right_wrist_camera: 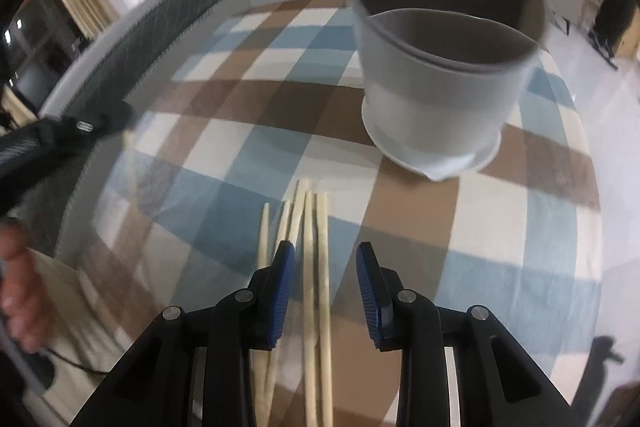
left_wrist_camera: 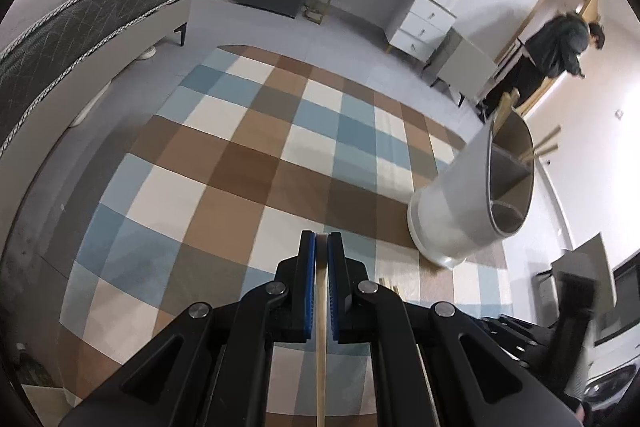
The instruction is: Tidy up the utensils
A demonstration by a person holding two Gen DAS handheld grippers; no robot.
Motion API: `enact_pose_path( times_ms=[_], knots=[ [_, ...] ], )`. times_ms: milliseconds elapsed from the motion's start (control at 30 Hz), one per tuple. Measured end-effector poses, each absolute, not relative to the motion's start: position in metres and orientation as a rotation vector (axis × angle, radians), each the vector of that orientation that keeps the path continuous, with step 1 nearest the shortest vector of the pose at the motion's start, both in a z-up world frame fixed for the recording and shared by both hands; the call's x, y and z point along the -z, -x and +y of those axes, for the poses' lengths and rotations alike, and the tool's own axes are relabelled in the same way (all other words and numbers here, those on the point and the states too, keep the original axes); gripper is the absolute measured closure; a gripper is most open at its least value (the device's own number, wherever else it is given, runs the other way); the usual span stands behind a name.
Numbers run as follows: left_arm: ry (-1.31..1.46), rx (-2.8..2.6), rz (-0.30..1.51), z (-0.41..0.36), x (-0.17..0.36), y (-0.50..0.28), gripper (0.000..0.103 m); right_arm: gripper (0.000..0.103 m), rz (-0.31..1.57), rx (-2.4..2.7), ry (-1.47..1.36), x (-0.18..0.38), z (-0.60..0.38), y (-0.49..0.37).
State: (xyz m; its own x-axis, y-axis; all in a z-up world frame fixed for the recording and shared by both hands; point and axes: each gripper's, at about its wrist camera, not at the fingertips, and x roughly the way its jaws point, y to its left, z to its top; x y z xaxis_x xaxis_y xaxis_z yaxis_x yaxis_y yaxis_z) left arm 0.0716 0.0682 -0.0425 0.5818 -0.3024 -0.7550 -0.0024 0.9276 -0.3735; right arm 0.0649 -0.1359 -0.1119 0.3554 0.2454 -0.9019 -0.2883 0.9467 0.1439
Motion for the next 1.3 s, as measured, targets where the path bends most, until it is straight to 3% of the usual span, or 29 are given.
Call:
enact_pose_path(
  times_ms=[67, 233, 1300],
  knots=[
    [0.386, 0.188, 0.932, 0.077, 0.045, -0.074, 0.101, 0.081, 1.188, -0.342, 0.097, 0.118, -0.127, -0.074],
    [0.420, 0.185, 0.941, 0.091, 0.050, -0.077, 0.101, 0.084, 1.233, -0.307, 0.234, 0.127, -0.111, -0.090],
    [0.490, 0.215, 0.965, 0.107, 0.051, -0.078, 0.101, 0.086, 1.274, -0.286, 0.326, 0.135, -0.101, -0.120]
  ],
)
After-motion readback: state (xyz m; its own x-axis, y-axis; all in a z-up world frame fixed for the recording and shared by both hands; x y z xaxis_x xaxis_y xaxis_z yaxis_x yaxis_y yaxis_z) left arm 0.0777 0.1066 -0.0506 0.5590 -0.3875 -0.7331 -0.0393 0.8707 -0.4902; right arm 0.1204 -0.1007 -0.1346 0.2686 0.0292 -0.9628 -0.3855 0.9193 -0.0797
